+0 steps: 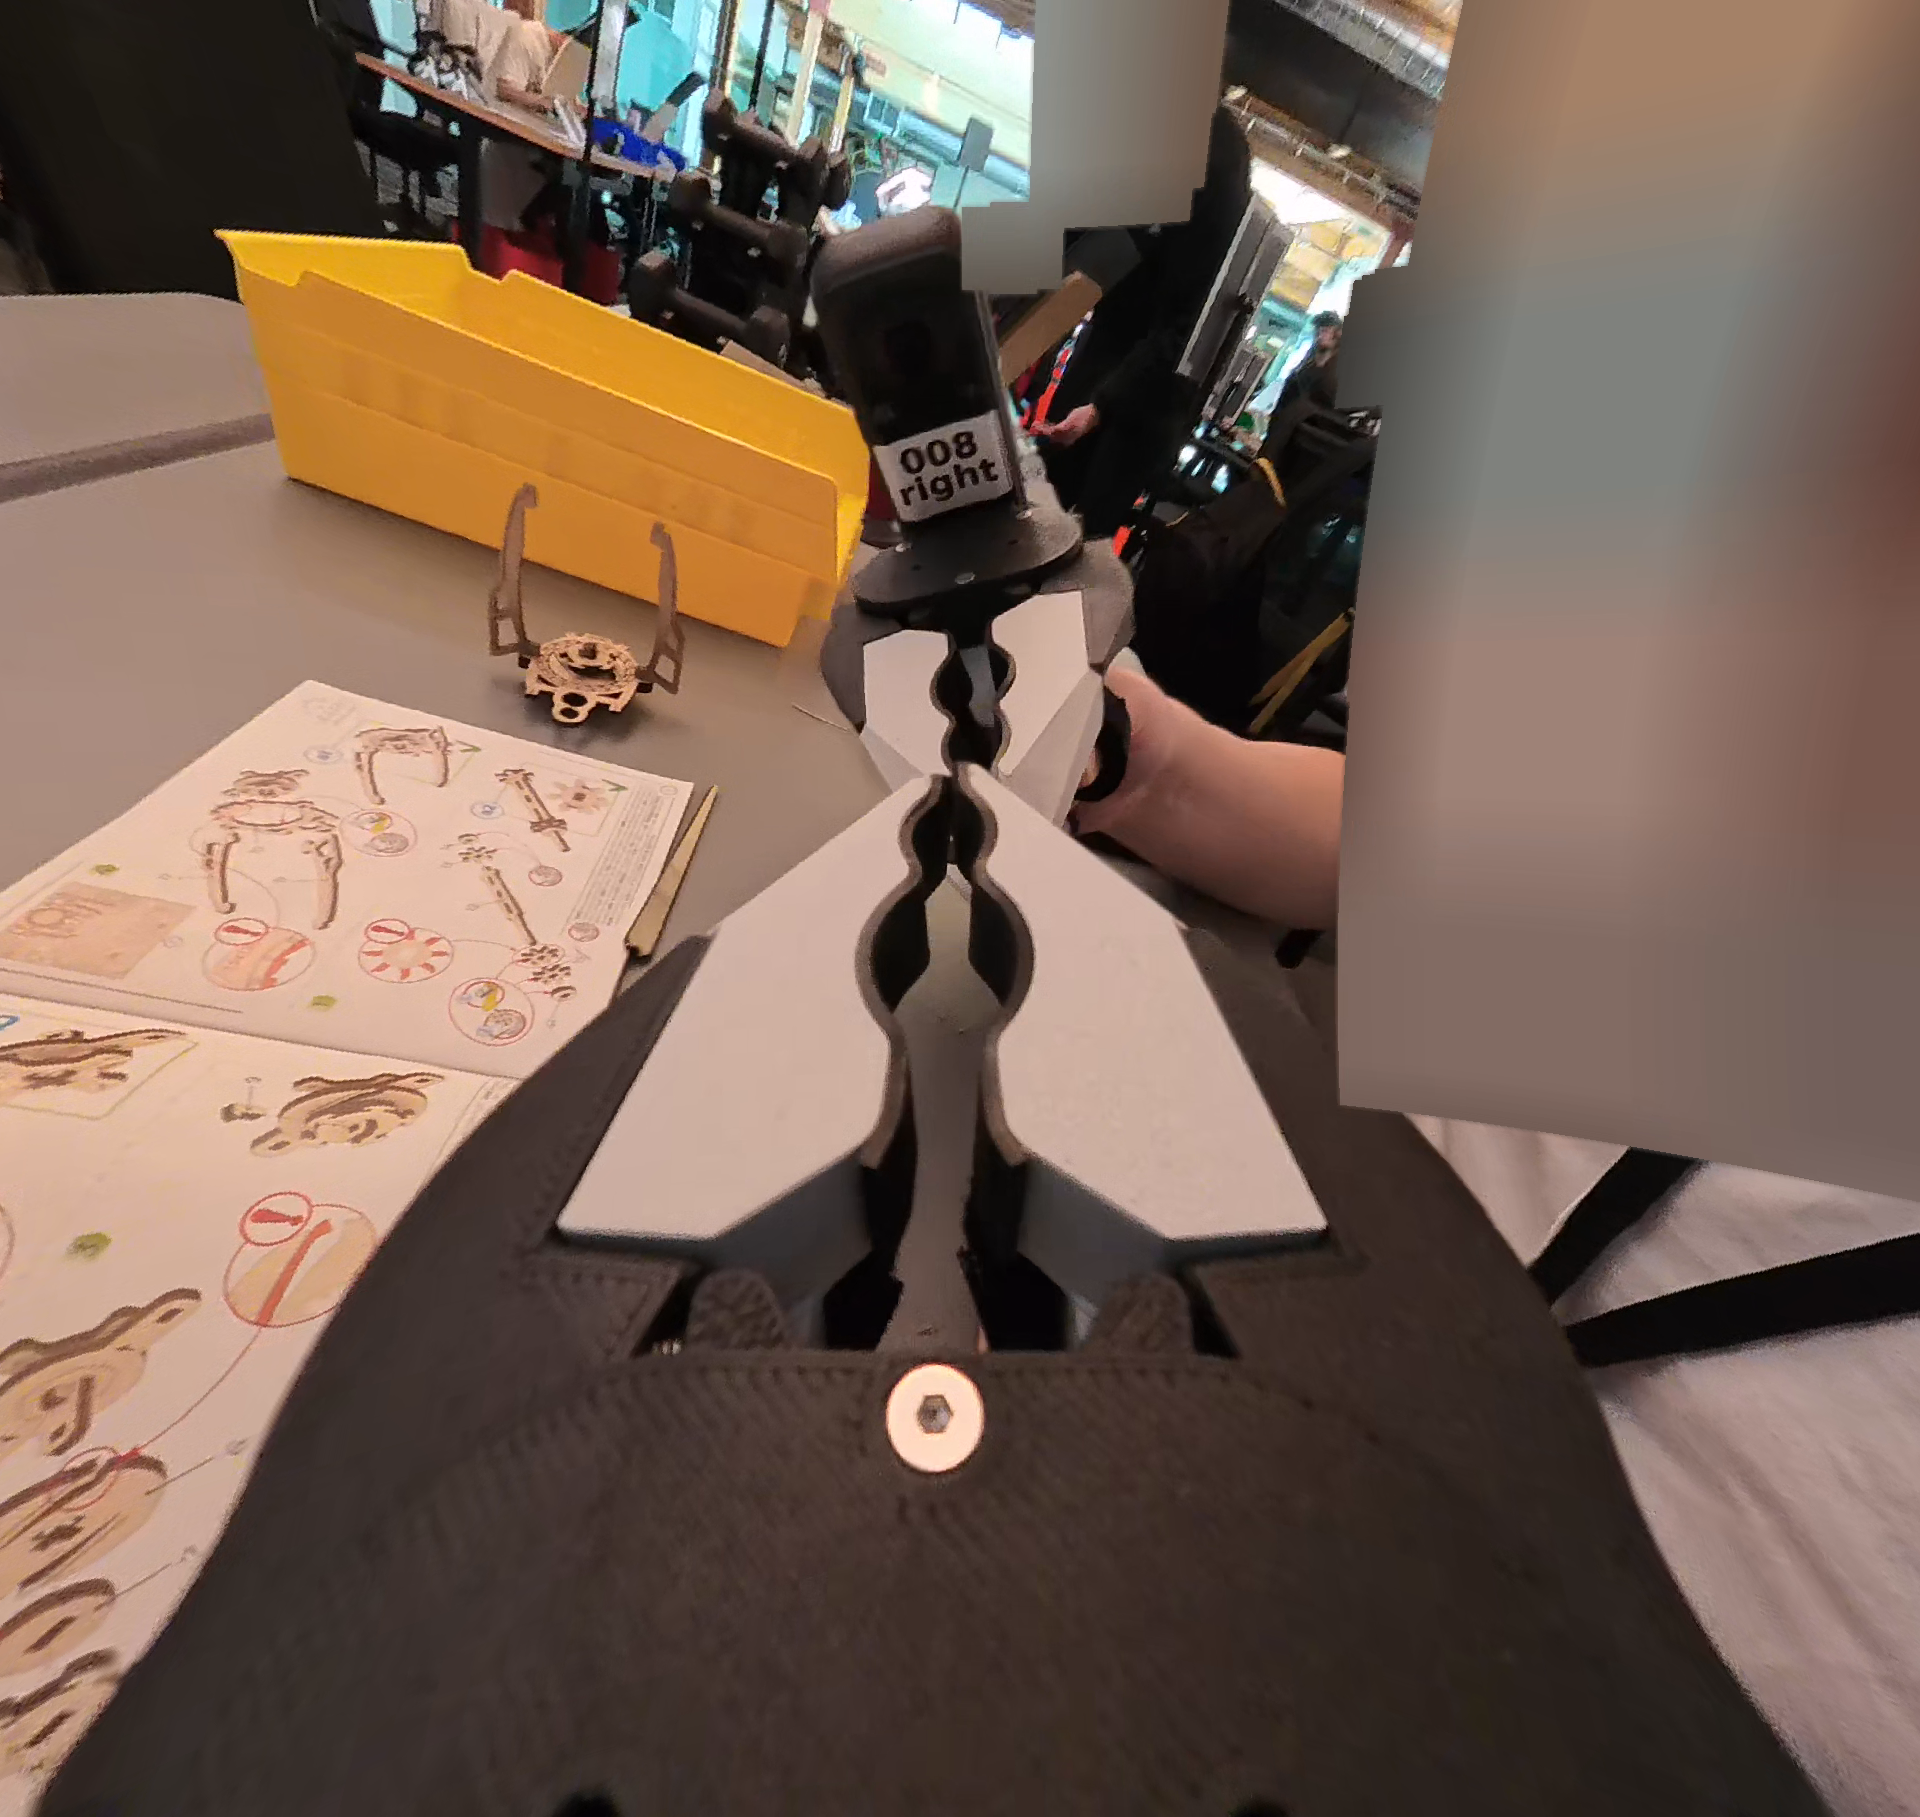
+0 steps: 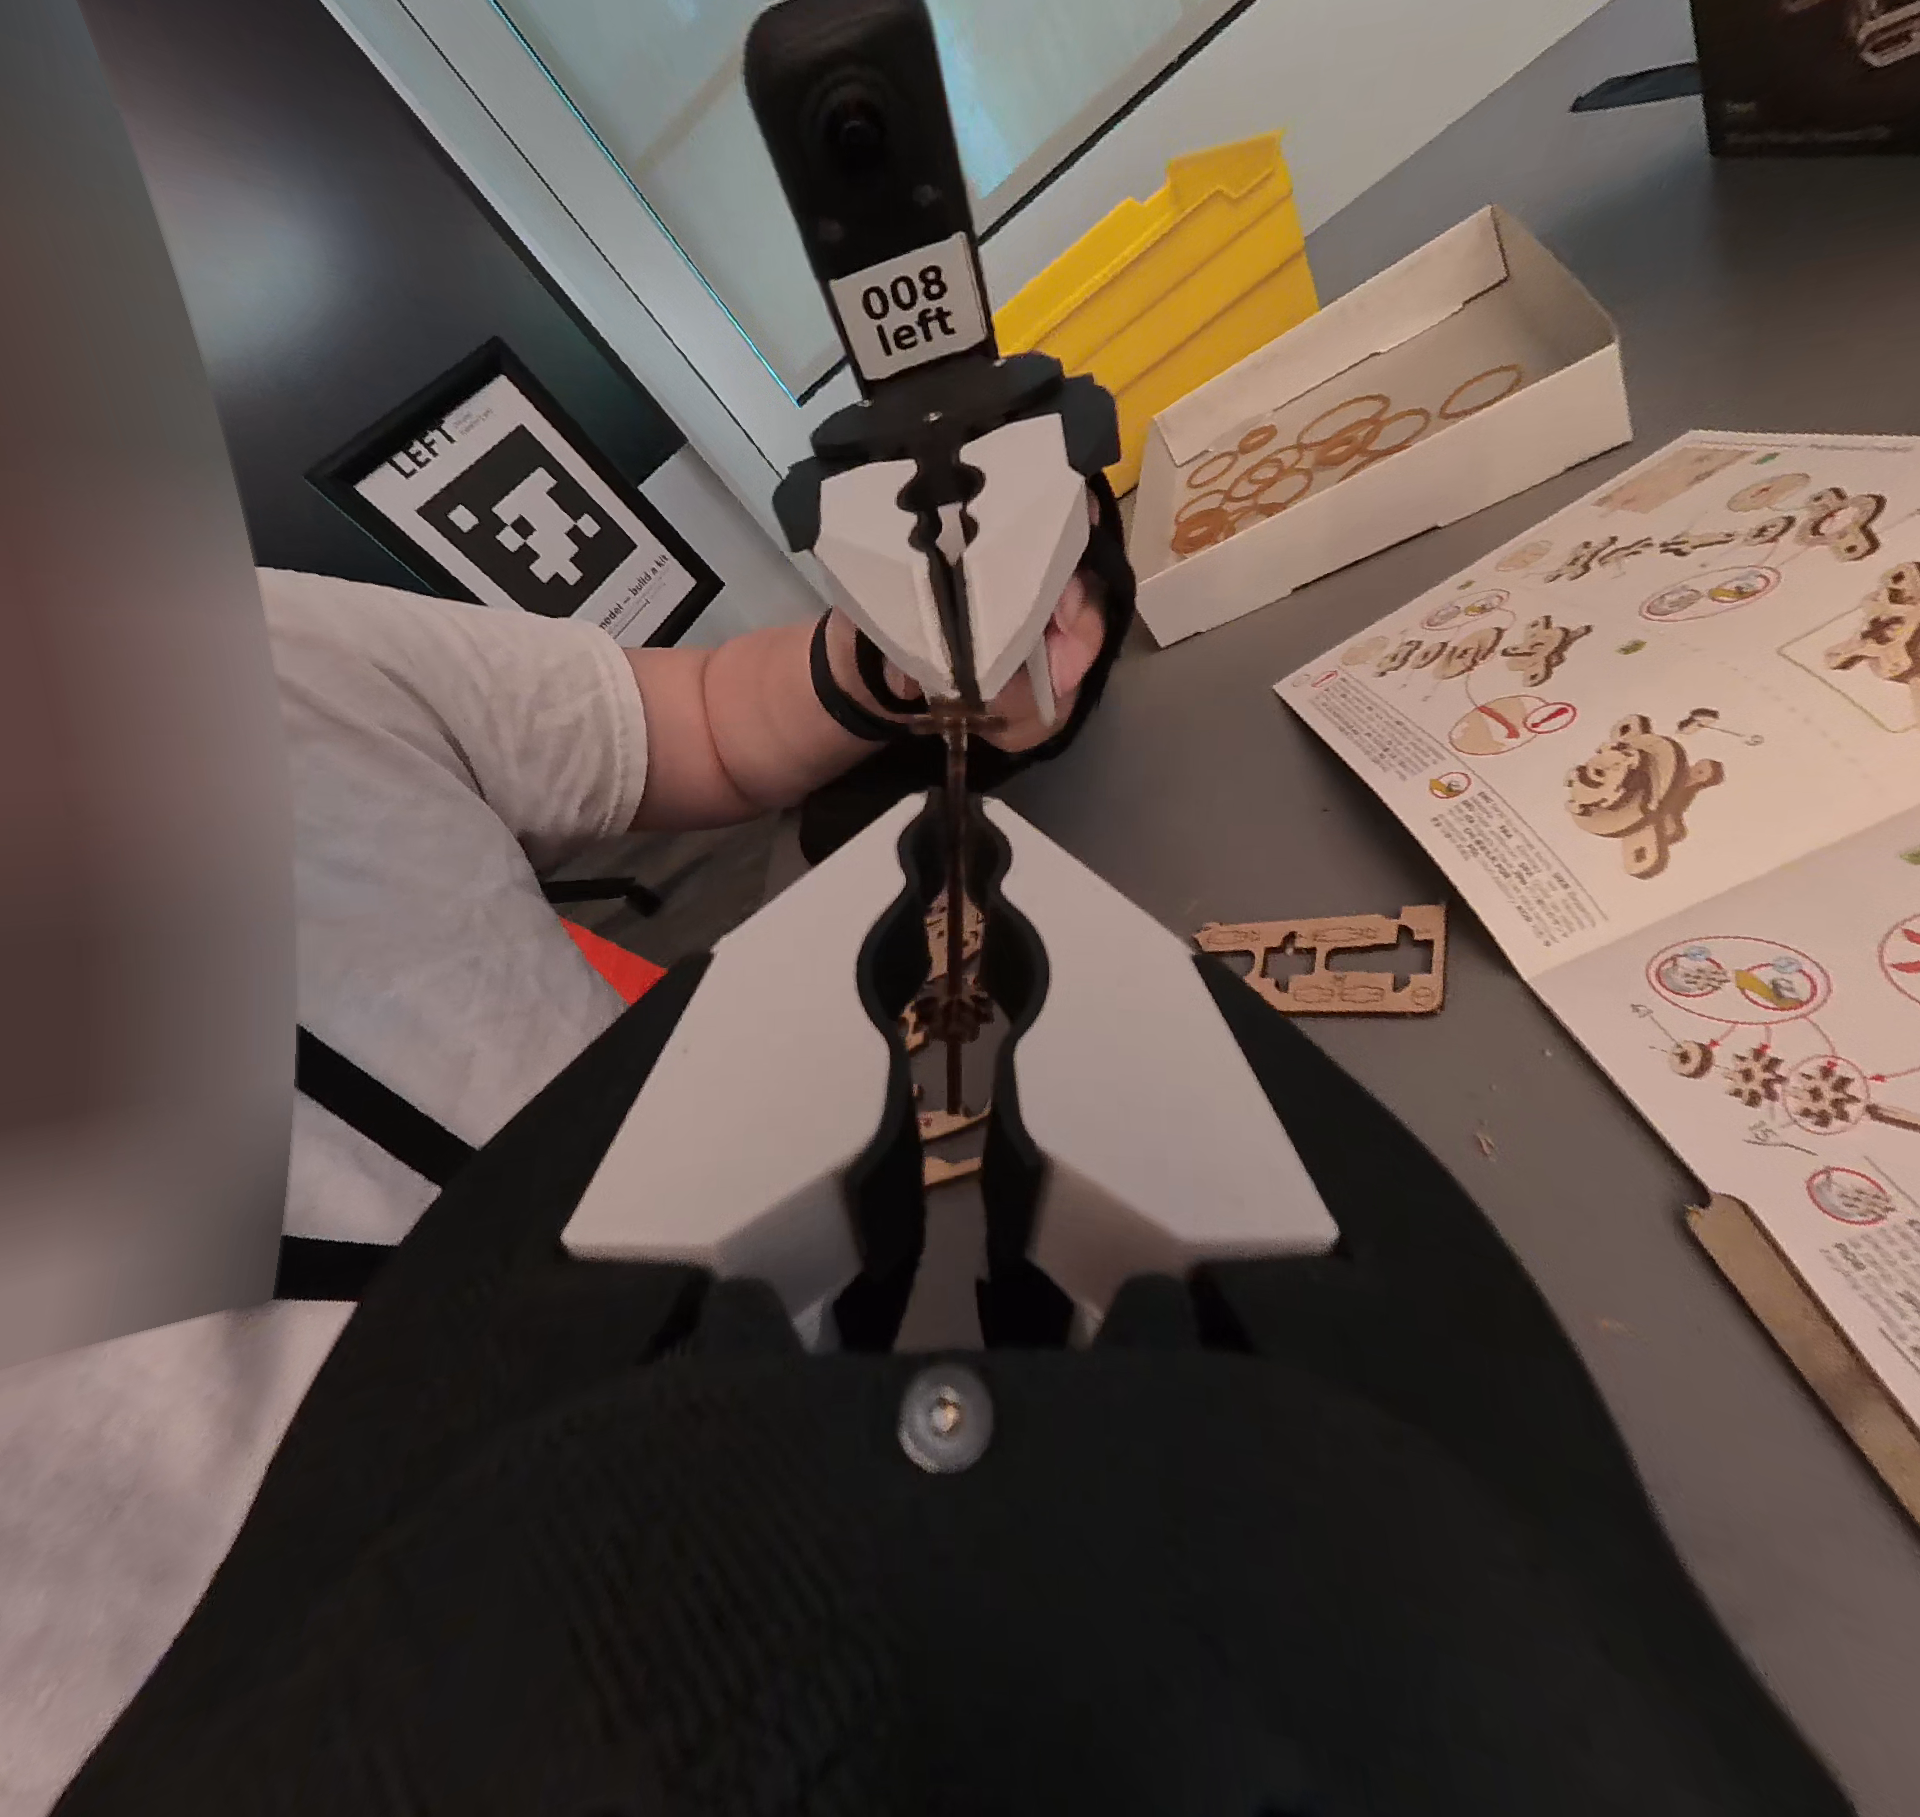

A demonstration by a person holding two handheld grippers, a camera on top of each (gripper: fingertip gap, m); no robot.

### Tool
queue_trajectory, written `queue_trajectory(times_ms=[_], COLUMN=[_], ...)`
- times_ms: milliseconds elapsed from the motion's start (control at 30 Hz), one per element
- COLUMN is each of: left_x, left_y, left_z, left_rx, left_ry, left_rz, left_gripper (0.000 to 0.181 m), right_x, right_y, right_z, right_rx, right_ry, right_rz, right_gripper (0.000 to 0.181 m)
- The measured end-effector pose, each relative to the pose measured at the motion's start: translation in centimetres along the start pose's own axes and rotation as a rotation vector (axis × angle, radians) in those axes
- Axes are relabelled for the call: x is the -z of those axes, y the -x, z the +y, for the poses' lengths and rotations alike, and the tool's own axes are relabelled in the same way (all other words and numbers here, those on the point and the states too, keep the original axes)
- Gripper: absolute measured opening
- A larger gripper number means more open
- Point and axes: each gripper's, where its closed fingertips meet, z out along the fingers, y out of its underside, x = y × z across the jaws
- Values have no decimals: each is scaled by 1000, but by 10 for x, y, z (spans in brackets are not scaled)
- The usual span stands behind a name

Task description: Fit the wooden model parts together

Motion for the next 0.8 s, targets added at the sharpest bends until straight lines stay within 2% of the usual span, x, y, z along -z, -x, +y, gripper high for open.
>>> queue_trajectory(times_ms=[333, 533, 667, 800], left_x=[-3, -9, -3, 1], left_y=[-1, -6, -3, 2], left_z=[-2, 5, -3, -3], left_rx=[36, 30, -20, 27], left_ry=[-50, -12, -36, -47], left_rz=[1, 21, 6, 36], left_gripper=[0, 0, 0, 0], right_x=[0, -9, -9, -1], right_y=[2, 4, 6, 4], right_z=[-2, 6, 0, -5], right_rx=[3, 8, -25, -98], right_ry=[-9, 37, -13, -60], right_rz=[-2, -10, -43, -79], right_gripper=[0, 0, 0, 0])
